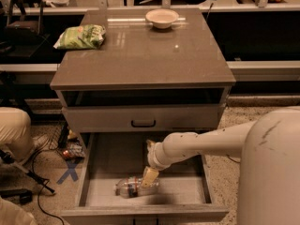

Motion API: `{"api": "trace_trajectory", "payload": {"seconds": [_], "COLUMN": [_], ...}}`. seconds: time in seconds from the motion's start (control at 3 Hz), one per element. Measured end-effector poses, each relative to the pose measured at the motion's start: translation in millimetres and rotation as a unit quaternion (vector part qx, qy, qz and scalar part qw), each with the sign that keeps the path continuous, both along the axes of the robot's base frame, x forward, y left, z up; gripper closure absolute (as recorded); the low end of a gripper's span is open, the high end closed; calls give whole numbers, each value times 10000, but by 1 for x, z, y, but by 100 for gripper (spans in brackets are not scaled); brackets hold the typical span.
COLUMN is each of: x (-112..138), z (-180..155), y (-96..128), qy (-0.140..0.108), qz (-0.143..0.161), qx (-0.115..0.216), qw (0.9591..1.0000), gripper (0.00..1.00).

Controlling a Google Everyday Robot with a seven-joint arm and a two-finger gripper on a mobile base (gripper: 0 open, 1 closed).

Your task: Pick water bottle from middle drawer and place on counter

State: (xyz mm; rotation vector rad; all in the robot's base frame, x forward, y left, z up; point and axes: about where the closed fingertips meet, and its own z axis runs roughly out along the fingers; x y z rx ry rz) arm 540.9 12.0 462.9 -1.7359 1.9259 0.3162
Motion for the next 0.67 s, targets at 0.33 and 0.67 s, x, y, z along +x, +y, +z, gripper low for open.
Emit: {"api": "trace_trajectory", "payload": {"seconds": [0.33,0.67], "x": [2,0], "z": [-21,-42], "y": [1,2], "qy": [-64,-76], "qz": [269,555], "qx": [-199,-316], "qw": [9994,9979], "gripper": [0,0]}}
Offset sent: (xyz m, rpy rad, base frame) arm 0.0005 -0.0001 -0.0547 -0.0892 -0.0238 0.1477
